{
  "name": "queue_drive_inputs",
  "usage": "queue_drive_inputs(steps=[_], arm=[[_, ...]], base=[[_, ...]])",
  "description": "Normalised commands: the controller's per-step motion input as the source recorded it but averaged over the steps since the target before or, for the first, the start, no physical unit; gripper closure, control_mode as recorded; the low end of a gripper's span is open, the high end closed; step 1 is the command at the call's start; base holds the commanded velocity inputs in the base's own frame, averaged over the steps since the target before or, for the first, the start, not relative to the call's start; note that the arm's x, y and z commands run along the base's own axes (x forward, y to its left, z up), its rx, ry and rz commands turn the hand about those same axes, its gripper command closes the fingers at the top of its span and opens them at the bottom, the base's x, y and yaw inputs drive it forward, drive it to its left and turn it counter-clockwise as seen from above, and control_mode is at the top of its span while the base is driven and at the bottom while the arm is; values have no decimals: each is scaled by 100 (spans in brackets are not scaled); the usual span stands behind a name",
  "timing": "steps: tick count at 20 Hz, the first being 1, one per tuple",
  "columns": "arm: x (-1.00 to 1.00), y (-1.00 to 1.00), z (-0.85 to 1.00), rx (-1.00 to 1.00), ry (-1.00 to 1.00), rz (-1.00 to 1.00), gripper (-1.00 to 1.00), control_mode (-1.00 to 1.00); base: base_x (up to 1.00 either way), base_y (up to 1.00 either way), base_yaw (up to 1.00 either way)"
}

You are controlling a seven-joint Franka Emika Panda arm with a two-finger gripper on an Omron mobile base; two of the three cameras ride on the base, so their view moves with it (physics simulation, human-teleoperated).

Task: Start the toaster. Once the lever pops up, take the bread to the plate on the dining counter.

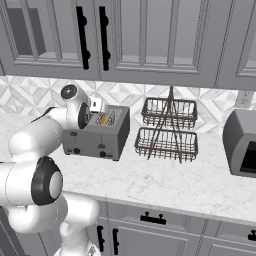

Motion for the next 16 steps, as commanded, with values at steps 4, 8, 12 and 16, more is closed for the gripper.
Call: queue_drive_inputs(steps=[4, 8, 12, 16], arm=[[0, 0, 0, 0, 0, 0, -100, -100], [0, 0, 0, 0, 0, 0, -100, -100], [0, 0, 0, 0, 0, 0, -100, -100], [0, 0, 0, 0, 0, 0, -100, -100]], base=[[0, 0, 0], [0, 0, 0], [0, 0, 0], [0, 0, 0]])
